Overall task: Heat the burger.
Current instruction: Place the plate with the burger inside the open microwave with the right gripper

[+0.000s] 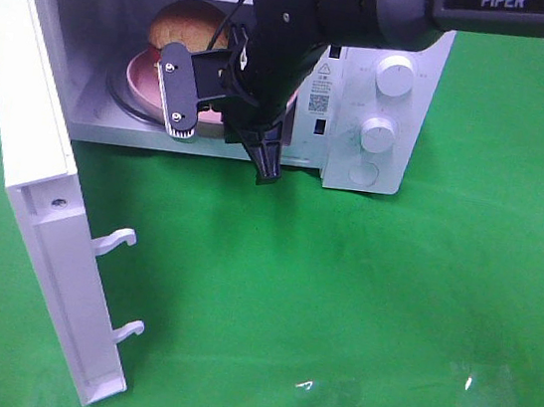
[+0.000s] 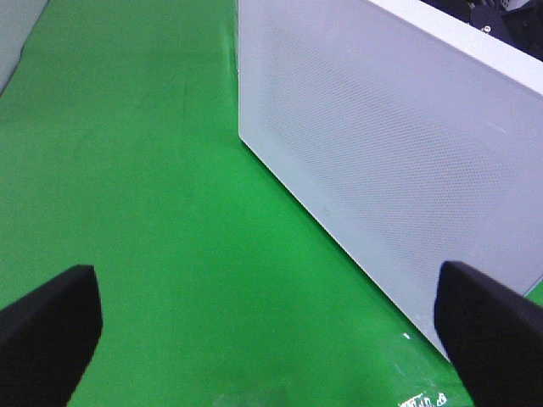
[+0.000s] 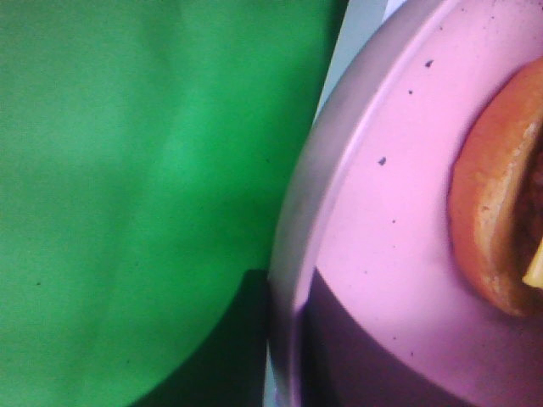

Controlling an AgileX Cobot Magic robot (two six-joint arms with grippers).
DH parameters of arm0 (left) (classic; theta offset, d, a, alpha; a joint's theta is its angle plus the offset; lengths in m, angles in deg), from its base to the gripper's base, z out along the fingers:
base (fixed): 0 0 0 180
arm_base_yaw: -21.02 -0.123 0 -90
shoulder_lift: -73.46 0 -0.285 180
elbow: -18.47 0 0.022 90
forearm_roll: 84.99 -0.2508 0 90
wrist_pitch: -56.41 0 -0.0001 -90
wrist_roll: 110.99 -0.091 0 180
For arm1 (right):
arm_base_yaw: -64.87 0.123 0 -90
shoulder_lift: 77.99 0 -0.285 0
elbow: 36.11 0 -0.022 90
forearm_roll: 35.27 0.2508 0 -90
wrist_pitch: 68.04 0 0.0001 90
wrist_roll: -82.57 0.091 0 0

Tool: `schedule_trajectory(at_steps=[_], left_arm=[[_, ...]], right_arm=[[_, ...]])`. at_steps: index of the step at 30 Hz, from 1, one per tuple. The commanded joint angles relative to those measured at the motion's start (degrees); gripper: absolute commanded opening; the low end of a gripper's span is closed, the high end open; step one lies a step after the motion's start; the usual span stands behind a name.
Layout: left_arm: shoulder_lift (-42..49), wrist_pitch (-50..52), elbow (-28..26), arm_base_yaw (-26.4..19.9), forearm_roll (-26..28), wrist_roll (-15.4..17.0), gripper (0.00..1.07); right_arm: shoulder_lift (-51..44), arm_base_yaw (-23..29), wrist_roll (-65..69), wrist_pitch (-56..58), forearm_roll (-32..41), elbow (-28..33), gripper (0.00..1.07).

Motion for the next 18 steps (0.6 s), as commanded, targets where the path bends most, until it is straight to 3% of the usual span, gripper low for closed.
schedule_trajectory(at_steps=[1, 12, 18], left_arm=[[1.0, 0.2, 0.1, 0.3, 0.1, 0.3, 1.03], [1.0, 0.2, 0.1, 0.3, 0.1, 0.3, 1.03], [1.0, 0.2, 0.1, 0.3, 0.1, 0.3, 1.03]], right_arm=[[1.3, -0.2, 0.9, -2.3, -1.4, -4.3, 0.0], [6.0, -0.2, 0.9, -1.3, -1.0, -12.0, 0.0], [6.8, -0.1, 0.5, -1.4, -1.0, -12.3, 0.0]])
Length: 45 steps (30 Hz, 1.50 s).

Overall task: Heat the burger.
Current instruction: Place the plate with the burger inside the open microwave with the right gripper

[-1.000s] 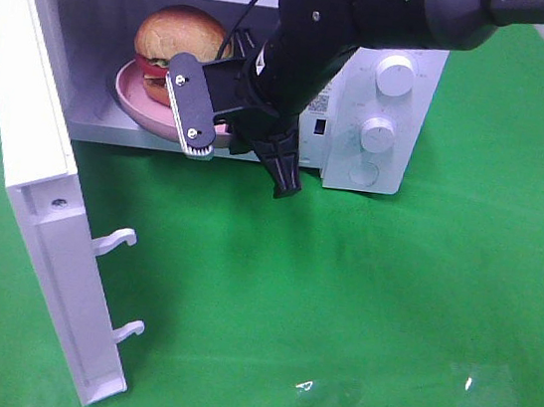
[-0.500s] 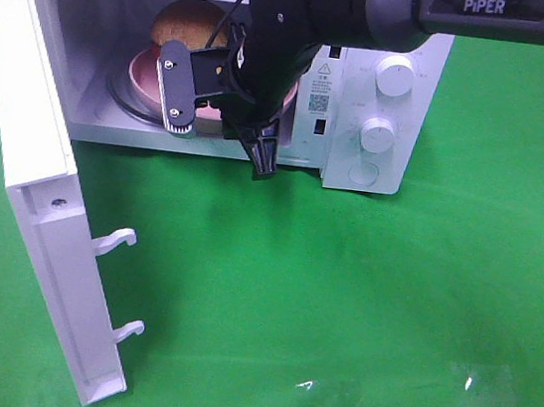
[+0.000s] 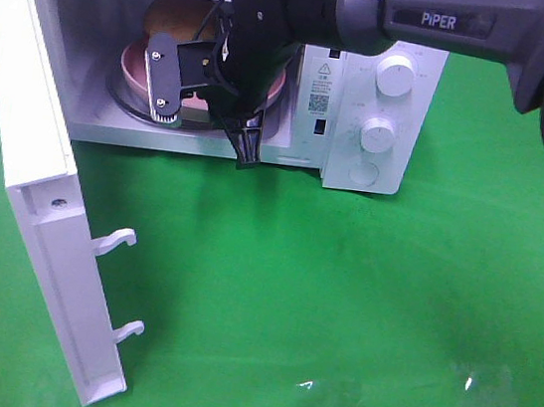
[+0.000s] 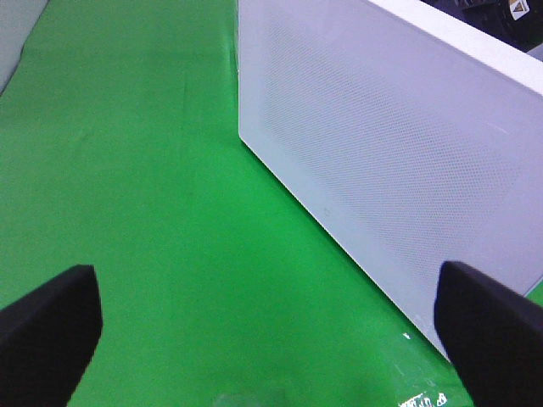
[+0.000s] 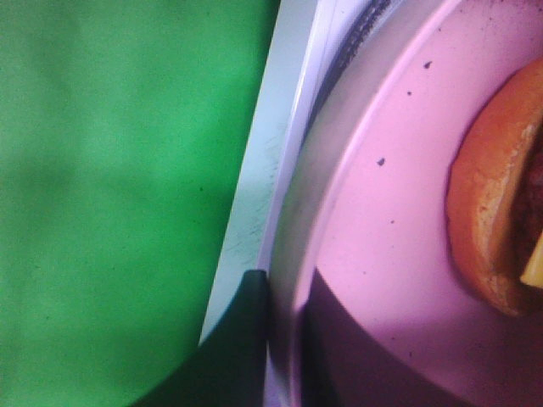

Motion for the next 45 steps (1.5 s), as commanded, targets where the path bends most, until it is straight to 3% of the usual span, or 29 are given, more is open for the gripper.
schedule_trajectory(at_steps=[1, 19, 34, 45], left_arm=[[1.0, 0.2, 0.1, 0.3, 0.1, 0.3, 1.03], [1.0, 0.2, 0.1, 0.3, 0.1, 0.3, 1.03], [1.0, 0.2, 0.1, 0.3, 0.1, 0.3, 1.03], [1.0, 0.2, 0.1, 0.3, 0.1, 0.3, 1.03]], right_arm=[[-0.1, 0.2, -0.3, -3.3, -0.7, -1.2, 0.0], [-0.1, 0.2, 0.2, -4.6, -0.7, -1.2, 0.08], [-0.1, 0.2, 0.6, -4.4, -0.5, -1.1, 0.41], [-0.4, 0.6, 0.7, -1.8, 0.5, -1.1, 0.42]])
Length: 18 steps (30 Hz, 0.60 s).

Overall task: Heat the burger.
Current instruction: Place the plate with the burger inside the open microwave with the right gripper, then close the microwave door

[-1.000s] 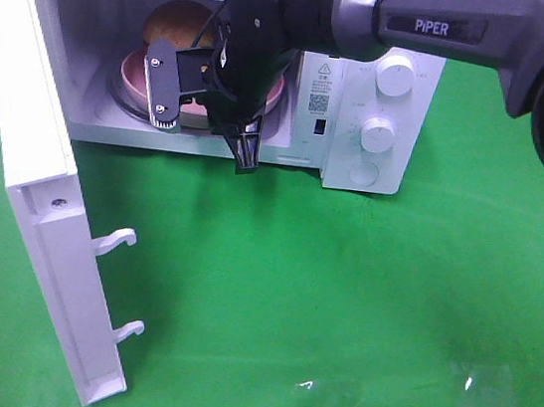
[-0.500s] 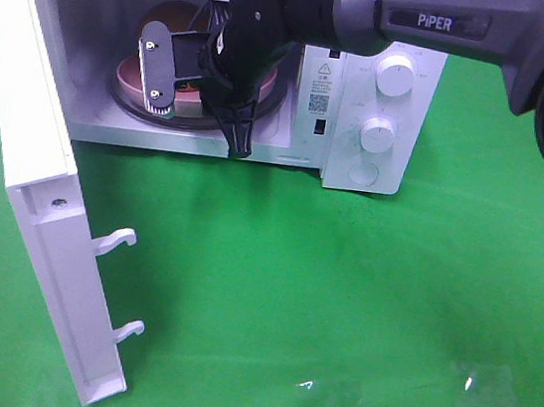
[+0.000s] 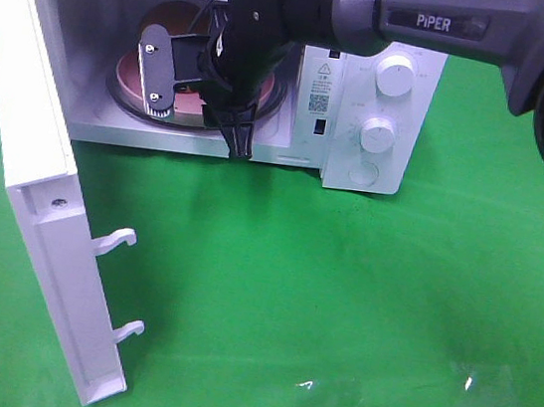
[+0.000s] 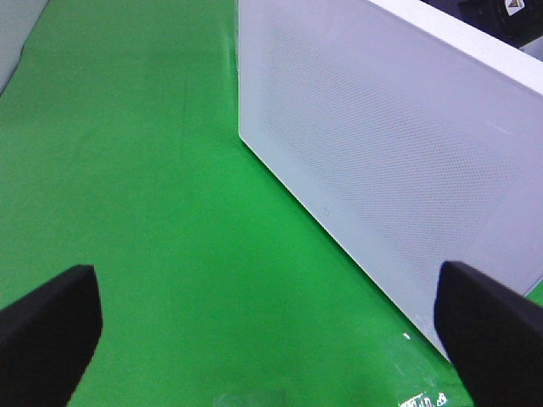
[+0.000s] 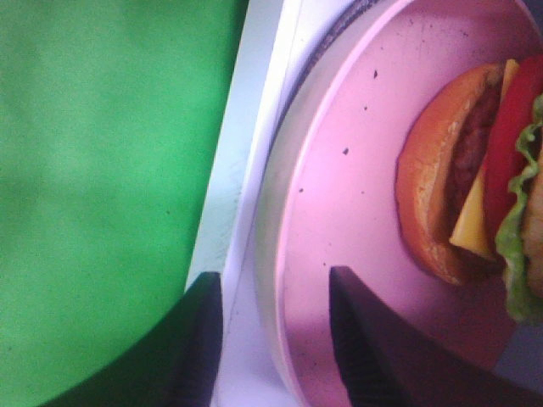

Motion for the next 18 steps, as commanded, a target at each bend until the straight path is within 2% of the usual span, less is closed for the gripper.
schedule_trajectory(at_steps=[1, 6, 18], left_arm=[[1.0, 0.2, 0.1, 0.3, 0.1, 0.3, 1.03], [1.0, 0.2, 0.1, 0.3, 0.1, 0.3, 1.03], [1.0, 0.2, 0.1, 0.3, 0.1, 0.3, 1.03]], right_arm=[[-1.0, 0.3, 0.6, 0.8, 0.5, -0.4, 0.42], [-2.1, 0.4, 2.5, 0.8, 0.4, 0.2, 0.45], [-9.7, 1.5, 2.5, -8.7, -0.9, 15.4, 0.55]])
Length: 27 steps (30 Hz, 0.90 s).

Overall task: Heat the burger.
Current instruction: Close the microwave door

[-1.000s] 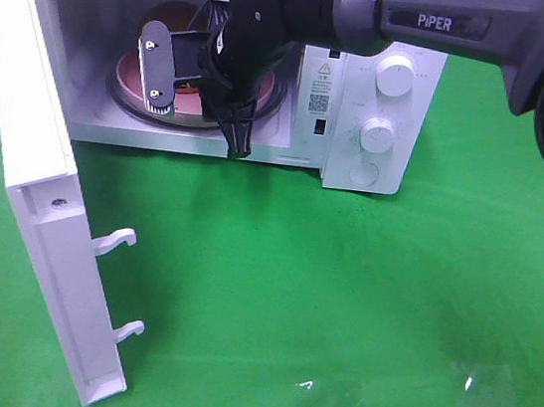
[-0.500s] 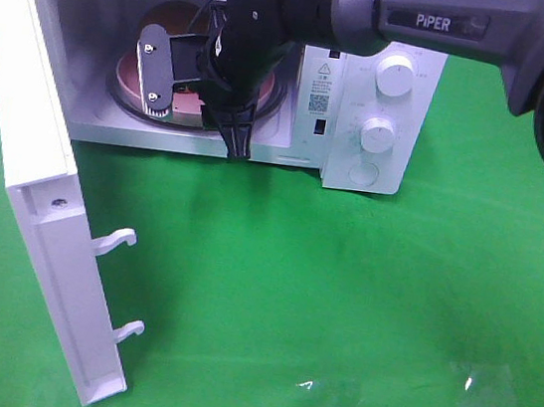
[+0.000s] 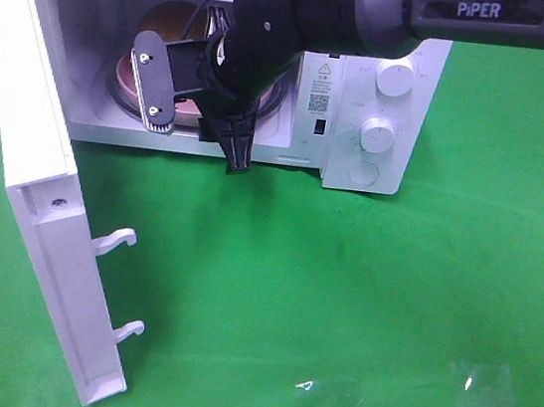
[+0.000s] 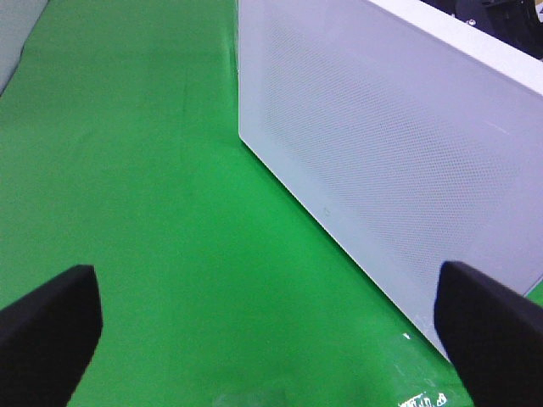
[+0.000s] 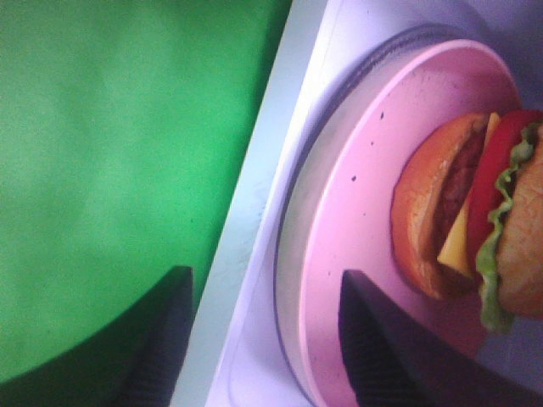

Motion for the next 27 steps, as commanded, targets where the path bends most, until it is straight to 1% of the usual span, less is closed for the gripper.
schedule_trajectory(at_steps=[1, 2, 3, 4, 5, 6, 7, 8, 9, 10, 12, 15, 16, 17, 18, 20, 21, 22, 24, 25, 26, 27], left_arm=[[1.0, 0.2, 0.1, 0.3, 0.1, 0.3, 1.03], [1.0, 0.2, 0.1, 0.3, 0.1, 0.3, 1.03], [1.0, 0.2, 0.1, 0.3, 0.1, 0.3, 1.03], [1.0, 0.2, 0.1, 0.3, 0.1, 0.3, 1.03], [1.0, 0.2, 0.1, 0.3, 0.1, 0.3, 1.03], [1.0, 0.2, 0.1, 0.3, 0.1, 0.3, 1.03], [1.0, 0.2, 0.1, 0.3, 0.1, 0.3, 1.03], [1.0, 0.2, 0.1, 0.3, 0.1, 0.3, 1.03], [1.0, 0.2, 0.1, 0.3, 0.1, 0.3, 1.03], [1.0, 0.2, 0.1, 0.3, 0.1, 0.3, 1.03], [1.0, 0.2, 0.1, 0.3, 0.1, 0.3, 1.03], [1.0, 0.2, 0.1, 0.3, 0.1, 0.3, 1.03], [1.0, 0.2, 0.1, 0.3, 0.1, 0.3, 1.03], [1.0, 0.2, 0.1, 0.3, 0.1, 0.3, 1.03], [1.0, 0.2, 0.1, 0.3, 0.1, 0.3, 1.03], [1.0, 0.2, 0.1, 0.3, 0.1, 0.3, 1.03], [1.0, 0.2, 0.1, 0.3, 0.1, 0.3, 1.03], [1.0, 0.2, 0.1, 0.3, 0.1, 0.3, 1.03], [1.0, 0.2, 0.1, 0.3, 0.1, 0.3, 1.03], [1.0, 0.2, 0.1, 0.3, 0.1, 0.3, 1.03], [1.0, 0.2, 0.1, 0.3, 0.1, 0.3, 1.03], [1.0, 0.2, 0.1, 0.3, 0.1, 0.3, 1.03]], right_arm=[[-1.9, 0.0, 0.6, -1.2, -0.1, 2.5, 0.55], [-3.3, 0.0, 0.6, -1.6, -0.1, 4.8, 0.55], [-3.3, 0.0, 0.6, -1.6, -0.1, 4.8, 0.55], [-4.6, 0.0, 0.9, -1.9, 0.0, 7.2, 0.55], [-5.2, 0.0, 1.1, -2.0, 0.0, 8.4, 0.55], [-5.2, 0.0, 1.1, -2.0, 0.0, 8.4, 0.55], [-6.4, 0.0, 2.1, -2.1, 0.0, 10.4, 0.55], [-6.4, 0.0, 2.1, -2.1, 0.0, 10.4, 0.55], [-7.9, 0.0, 4.1, -2.2, 0.0, 12.4, 0.56], [-7.9, 0.0, 4.1, -2.2, 0.0, 12.4, 0.56], [-10.3, 0.0, 6.8, -3.0, 0.0, 15.3, 0.59], [-11.7, 0.0, 8.8, -3.0, -0.1, 17.0, 0.61], [-13.5, 0.0, 10.9, -3.1, -0.2, 18.9, 0.64], [-13.5, 0.0, 10.9, -3.1, -0.2, 18.9, 0.64], [-15.1, 0.0, 12.7, -3.0, -0.4, 20.7, 0.65], [-16.1, 0.0, 13.2, -2.9, -0.5, 21.6, 0.66], [-18.3, 0.0, 15.2, -2.4, -0.5, 24.2, 0.66], [-18.3, 0.0, 15.2, -2.4, -0.5, 24.2, 0.66], [-21.4, 0.0, 18.6, -1.6, -0.5, 27.8, 0.66], [-21.4, 0.0, 18.6, -1.6, -0.5, 27.8, 0.66], [-23.7, 0.0, 22.5, -1.1, -0.5, 30.3, 0.66], [-23.7, 0.0, 22.5, -1.1, -0.5, 30.3, 0.66]])
